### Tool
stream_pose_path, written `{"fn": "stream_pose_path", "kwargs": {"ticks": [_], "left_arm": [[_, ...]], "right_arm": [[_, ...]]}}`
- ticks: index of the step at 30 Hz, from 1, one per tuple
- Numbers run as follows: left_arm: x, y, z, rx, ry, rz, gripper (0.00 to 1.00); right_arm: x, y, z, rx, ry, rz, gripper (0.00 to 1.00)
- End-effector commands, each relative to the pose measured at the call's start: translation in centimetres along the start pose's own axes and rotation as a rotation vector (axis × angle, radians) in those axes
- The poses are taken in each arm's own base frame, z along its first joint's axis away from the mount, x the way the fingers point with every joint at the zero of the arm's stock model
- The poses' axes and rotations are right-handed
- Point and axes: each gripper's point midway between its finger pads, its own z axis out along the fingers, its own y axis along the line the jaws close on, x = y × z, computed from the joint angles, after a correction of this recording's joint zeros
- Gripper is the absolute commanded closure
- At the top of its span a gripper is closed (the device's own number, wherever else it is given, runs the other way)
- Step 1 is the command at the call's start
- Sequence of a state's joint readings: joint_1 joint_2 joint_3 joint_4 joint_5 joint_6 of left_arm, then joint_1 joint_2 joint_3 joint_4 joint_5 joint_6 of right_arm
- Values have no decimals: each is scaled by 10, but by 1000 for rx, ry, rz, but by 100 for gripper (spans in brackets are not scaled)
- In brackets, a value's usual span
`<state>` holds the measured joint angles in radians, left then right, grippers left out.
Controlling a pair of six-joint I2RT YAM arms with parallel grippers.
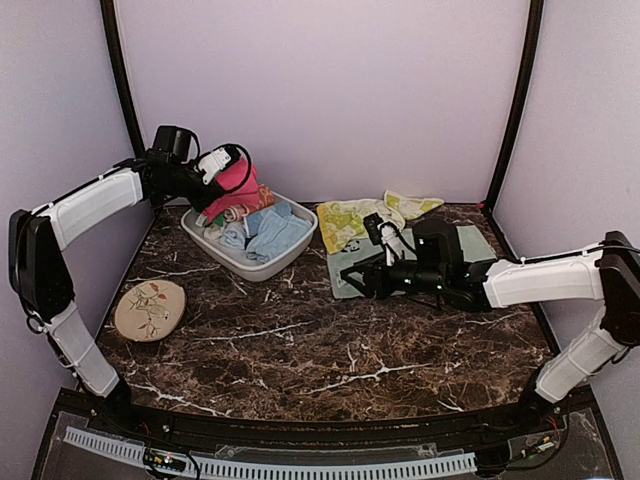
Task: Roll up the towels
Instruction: Place the towel in the storage box.
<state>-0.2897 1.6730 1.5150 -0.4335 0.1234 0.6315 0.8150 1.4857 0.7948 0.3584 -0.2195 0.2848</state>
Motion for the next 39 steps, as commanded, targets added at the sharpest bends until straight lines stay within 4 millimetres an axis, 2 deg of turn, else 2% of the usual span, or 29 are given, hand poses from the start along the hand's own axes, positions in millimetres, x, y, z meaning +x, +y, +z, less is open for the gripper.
{"fn": "stream_pose_path", "kwargs": {"ticks": [1, 3, 6, 12, 19, 22, 25, 27, 31, 34, 36, 39], "left_arm": [[-25, 94, -5, -460, -22, 50, 100], [-28, 111, 5, -549, -14, 64, 100], [-22, 113, 38, -598, 40, 107, 100], [-16, 71, 108, -487, 93, 137, 100], [-26, 35, 152, -399, 125, 186, 100], [-28, 36, 158, -406, 138, 192, 100], [-37, 45, 153, -447, 141, 218, 100], [-36, 42, 153, -417, 151, 240, 100], [-13, 19, 168, -311, 225, 276, 100], [16, -6, 185, -199, 307, 264, 100], [32, -16, 193, -163, 349, 265, 98], [41, -22, 195, -136, 360, 259, 98]], "right_arm": [[5, -12, -5, 26, -3, 46, 54], [8, -16, -6, 32, -1, 60, 54], [11, -19, -8, 37, 1, 70, 54], [24, -26, -11, 48, 17, 98, 55], [37, -31, -16, 61, 38, 123, 55], [40, -32, -18, 64, 44, 129, 55], [43, -34, -19, 65, 53, 138, 55], [45, -34, -19, 63, 56, 146, 55], [46, -37, -19, 66, 61, 155, 55], [48, -40, -19, 70, 67, 167, 55], [50, -40, -20, 71, 71, 172, 55], [50, -43, -22, 79, 71, 175, 55]]}}
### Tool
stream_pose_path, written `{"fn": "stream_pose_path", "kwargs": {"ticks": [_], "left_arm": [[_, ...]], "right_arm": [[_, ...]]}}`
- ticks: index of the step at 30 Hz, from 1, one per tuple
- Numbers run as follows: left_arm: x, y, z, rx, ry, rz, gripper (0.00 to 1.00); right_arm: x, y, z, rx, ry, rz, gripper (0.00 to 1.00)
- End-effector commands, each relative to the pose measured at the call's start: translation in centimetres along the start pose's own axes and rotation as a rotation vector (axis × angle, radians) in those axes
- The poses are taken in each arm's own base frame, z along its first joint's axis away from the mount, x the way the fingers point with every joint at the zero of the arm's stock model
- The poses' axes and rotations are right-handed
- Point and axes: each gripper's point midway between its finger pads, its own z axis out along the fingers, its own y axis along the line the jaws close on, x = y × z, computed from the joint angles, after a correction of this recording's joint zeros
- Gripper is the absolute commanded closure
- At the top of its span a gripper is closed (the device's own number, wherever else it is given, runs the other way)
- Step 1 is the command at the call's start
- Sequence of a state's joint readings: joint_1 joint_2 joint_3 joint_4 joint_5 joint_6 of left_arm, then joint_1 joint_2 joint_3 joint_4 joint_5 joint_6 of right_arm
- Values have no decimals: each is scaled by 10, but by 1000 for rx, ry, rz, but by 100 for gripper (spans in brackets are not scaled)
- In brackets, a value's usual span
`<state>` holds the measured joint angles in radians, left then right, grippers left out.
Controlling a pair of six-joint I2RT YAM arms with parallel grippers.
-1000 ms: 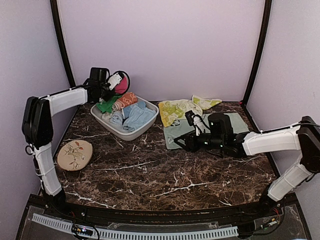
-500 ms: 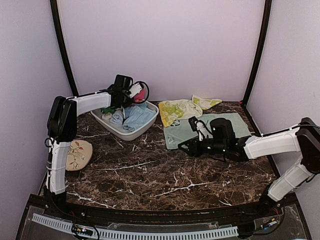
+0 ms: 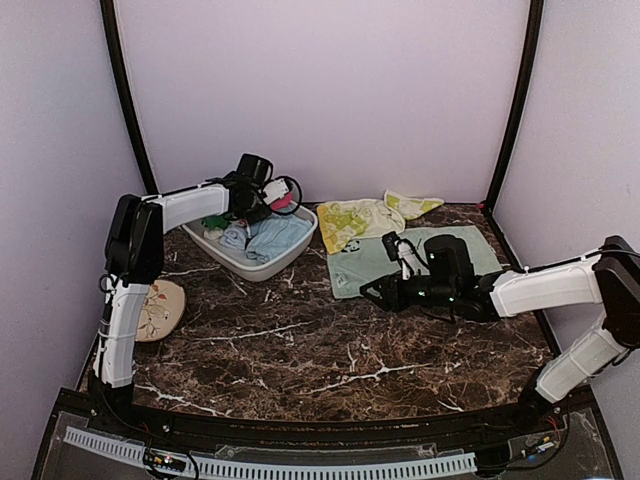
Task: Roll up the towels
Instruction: Place the towel in the storage box.
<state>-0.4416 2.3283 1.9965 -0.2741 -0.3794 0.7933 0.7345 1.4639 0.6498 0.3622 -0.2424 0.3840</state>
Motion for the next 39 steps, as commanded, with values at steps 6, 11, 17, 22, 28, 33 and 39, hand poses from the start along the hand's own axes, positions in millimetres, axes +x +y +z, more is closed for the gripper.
{"fn": "stream_pose_path", "kwargs": {"ticks": [6, 11, 17, 22, 28, 33, 39], "left_arm": [[8, -18, -10, 115, 13, 28, 100], [-21, 48, -61, 6, -107, 50, 100], [-10, 96, -118, -2, -199, 81, 100], [43, 77, -143, 72, -308, 229, 100], [99, 54, -122, 62, -281, 431, 100], [82, 89, -106, -76, -307, 416, 100], [87, 76, -84, -203, -360, 554, 100]], "right_arm": [[-5, -2, -5, -9, -18, 21, 55], [-6, 0, -5, -17, -17, 24, 55], [-8, 1, -6, -21, -17, 22, 55], [-11, 4, -5, -30, -14, 26, 55], [-10, 5, -1, -41, -4, 46, 55], [-11, 8, 1, -60, -2, 70, 55], [-9, 8, 0, -56, 10, 78, 55]]}}
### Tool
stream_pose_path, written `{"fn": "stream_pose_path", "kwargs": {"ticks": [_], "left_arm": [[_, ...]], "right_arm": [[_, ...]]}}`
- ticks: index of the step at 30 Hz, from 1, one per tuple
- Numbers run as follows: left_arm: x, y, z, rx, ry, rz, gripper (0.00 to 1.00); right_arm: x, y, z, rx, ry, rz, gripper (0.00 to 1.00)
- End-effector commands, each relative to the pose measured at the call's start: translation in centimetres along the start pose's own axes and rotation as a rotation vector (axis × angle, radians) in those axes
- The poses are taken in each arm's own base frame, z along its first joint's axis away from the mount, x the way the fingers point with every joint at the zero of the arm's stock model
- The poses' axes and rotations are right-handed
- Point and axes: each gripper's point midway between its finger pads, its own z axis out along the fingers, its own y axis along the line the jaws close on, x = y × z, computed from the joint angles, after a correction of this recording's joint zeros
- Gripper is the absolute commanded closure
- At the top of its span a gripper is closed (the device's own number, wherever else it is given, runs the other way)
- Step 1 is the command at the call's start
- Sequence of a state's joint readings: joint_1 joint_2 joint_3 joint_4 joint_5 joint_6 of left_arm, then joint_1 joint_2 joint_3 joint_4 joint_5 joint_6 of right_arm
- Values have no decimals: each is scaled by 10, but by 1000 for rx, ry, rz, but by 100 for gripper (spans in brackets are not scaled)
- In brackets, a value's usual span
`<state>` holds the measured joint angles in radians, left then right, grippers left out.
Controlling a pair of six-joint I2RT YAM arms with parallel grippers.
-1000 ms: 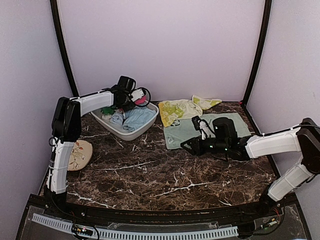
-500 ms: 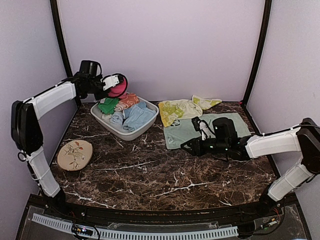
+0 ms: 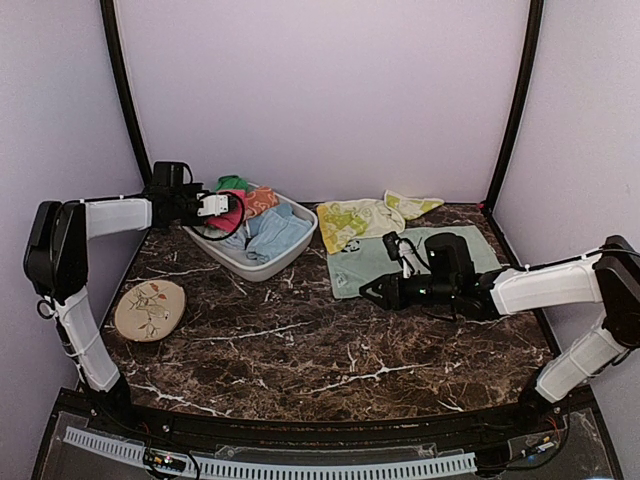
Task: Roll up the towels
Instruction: Place the towel in the storage box.
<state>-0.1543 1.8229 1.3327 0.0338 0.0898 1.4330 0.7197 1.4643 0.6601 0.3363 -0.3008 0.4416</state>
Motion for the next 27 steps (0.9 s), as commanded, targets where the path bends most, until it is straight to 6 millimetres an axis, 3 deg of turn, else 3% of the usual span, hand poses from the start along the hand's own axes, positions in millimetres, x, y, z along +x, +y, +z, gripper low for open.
{"fn": "stream_pose_path", "kwargs": {"ticks": [1, 7, 10, 15, 19, 25, 27], "left_arm": [[-4, 27, 0, -209, -48, 161, 100], [1, 46, -4, -284, -79, 177, 100], [-8, 58, -24, -257, -129, 140, 100], [-21, 56, -58, -123, -197, 114, 100], [-22, 58, -73, -107, -216, 114, 100], [-14, 66, -57, -303, -206, 144, 100], [-3, 50, -37, -279, -164, 174, 100]], "right_arm": [[-10, 5, 0, -19, -17, 10, 55], [-8, 3, 0, -13, -5, 14, 55], [-6, 2, 2, -10, 6, 15, 55], [-4, 1, 10, -18, 30, 15, 55], [1, 0, 16, -30, 51, 28, 55], [3, 1, 20, -45, 55, 48, 55], [2, 1, 20, -46, 55, 48, 55]]}}
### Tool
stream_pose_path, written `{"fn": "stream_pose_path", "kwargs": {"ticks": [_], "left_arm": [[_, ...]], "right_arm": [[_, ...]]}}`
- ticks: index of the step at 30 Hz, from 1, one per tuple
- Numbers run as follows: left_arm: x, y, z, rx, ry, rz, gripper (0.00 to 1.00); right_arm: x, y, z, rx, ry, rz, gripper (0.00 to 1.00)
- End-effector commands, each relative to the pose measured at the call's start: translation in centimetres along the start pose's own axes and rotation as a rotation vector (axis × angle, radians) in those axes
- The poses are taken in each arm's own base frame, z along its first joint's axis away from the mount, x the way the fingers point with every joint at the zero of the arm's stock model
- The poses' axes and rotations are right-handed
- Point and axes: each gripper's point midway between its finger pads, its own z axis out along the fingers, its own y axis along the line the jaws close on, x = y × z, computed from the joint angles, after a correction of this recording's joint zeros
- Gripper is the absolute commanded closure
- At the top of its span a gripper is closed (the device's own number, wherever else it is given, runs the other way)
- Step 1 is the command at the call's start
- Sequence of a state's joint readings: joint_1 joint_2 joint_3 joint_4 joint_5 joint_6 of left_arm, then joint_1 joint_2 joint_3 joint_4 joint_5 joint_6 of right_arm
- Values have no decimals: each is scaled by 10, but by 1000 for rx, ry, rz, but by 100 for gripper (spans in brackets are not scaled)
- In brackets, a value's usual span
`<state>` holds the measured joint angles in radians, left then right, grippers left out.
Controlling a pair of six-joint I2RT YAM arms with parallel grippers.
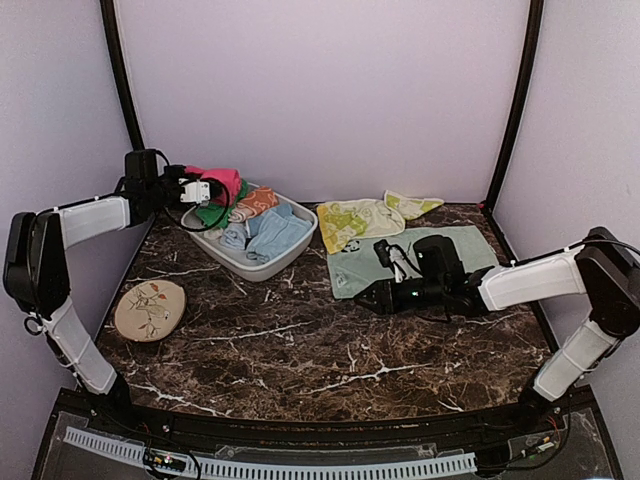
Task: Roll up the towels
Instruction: Place the towel in the storage box.
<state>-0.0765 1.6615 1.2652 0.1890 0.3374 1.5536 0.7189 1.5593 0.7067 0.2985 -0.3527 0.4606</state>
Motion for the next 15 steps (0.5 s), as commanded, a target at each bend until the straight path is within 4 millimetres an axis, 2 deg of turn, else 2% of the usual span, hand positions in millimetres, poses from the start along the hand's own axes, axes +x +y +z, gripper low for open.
{"fn": "stream_pose_path", "kwargs": {"ticks": [1, 4, 9, 11, 15], "left_arm": [[20, -29, 21, -16, 50, 54, 100], [39, -66, 31, 72, 84, 71, 100], [50, -107, 37, 195, 96, 109, 100], [51, -120, 36, 261, 94, 111, 100], [56, -132, 33, 372, 105, 127, 100]], "right_arm": [[-17, 8, -1, -33, -40, -3, 55], [-19, 9, -4, -29, -46, -5, 55], [-20, 8, -6, -16, -45, -6, 55], [-21, 7, -6, -14, -47, -4, 55], [-20, 6, -5, -15, -43, 0, 55]]}}
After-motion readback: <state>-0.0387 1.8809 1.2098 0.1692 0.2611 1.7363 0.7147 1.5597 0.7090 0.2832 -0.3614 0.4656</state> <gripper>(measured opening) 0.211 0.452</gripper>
